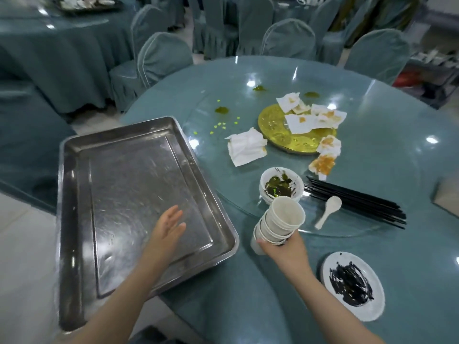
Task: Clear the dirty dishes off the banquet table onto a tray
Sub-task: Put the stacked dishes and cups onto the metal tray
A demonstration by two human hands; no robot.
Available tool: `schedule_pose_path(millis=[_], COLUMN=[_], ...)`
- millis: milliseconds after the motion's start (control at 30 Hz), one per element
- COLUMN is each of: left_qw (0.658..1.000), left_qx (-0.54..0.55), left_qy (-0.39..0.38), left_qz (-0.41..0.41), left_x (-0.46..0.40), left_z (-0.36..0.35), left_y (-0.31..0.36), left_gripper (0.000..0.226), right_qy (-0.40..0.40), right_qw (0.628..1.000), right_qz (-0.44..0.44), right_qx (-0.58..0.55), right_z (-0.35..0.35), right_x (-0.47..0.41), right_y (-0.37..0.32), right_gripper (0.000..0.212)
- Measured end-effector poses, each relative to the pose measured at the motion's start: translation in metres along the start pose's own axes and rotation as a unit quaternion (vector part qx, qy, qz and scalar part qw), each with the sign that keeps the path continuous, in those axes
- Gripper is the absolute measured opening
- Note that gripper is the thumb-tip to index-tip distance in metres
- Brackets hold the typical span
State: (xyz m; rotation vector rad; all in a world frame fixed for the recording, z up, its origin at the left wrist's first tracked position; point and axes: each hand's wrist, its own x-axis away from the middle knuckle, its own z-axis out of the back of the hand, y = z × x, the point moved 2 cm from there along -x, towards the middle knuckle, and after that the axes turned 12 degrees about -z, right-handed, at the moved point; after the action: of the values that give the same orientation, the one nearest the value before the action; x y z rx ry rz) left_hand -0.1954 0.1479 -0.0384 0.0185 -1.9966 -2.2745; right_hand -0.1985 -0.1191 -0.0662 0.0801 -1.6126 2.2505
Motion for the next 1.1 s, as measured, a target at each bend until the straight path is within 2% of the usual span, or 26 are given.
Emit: schedule_pose_path(millis=[100, 167, 233, 400, 600, 700, 867, 1000, 1100], left_qw=[0.999, 0.998, 0.997, 0.995, 0.991, 0.992, 0.992, 0.993, 0.993], left_qx=[-0.02, -0.022, -0.027, -0.022, -0.028, -0.033, -0.053, -0.074, -0.085], left_qy=[0.028, 0.054, 0.069, 0.097, 0.123, 0.115, 0.095, 0.06, 0.035], left_qz=[0.006, 0.011, 0.017, 0.031, 0.036, 0.043, 0.063, 0.071, 0.067], left_x=[0.009, 0.016, 0.024, 0.035, 0.034, 0.032, 0.026, 0.018, 0.01], left_z=[0.004, 0.005, 0.005, 0.017, 0.039, 0.045, 0.055, 0.054, 0.045], left_y=[-0.003, -0.002, 0.001, 0.008, 0.018, 0.02, 0.016, 0.014, 0.015], left_gripper=[0.035, 0.036, 0.037, 0.036, 0.034, 0.031, 0.031, 0.031, 0.03], right_qy=[-0.06, -0.078, -0.105, -0.15, -0.111, -0.076, -0.02, -0.057, -0.076], right_qw=[0.994, 0.994, 0.994, 0.971, 0.928, 0.913, 0.913, 0.931, 0.96], right_qz=[0.082, 0.063, 0.02, -0.012, 0.037, 0.058, 0.061, 0.059, 0.015], right_qx=[-0.045, -0.048, 0.008, 0.188, 0.354, 0.396, 0.403, 0.355, 0.269], right_z=[-0.01, -0.023, -0.041, -0.088, -0.124, -0.133, -0.137, -0.13, -0.11], right_x=[-0.001, -0.005, -0.01, -0.028, -0.041, -0.04, -0.04, -0.044, -0.049], right_y=[-0.031, -0.045, -0.051, -0.049, -0.048, -0.038, -0.032, -0.031, -0.032], right_gripper=[0.039, 0.061, 0.072, 0.058, 0.057, 0.055, 0.054, 0.044, 0.031])
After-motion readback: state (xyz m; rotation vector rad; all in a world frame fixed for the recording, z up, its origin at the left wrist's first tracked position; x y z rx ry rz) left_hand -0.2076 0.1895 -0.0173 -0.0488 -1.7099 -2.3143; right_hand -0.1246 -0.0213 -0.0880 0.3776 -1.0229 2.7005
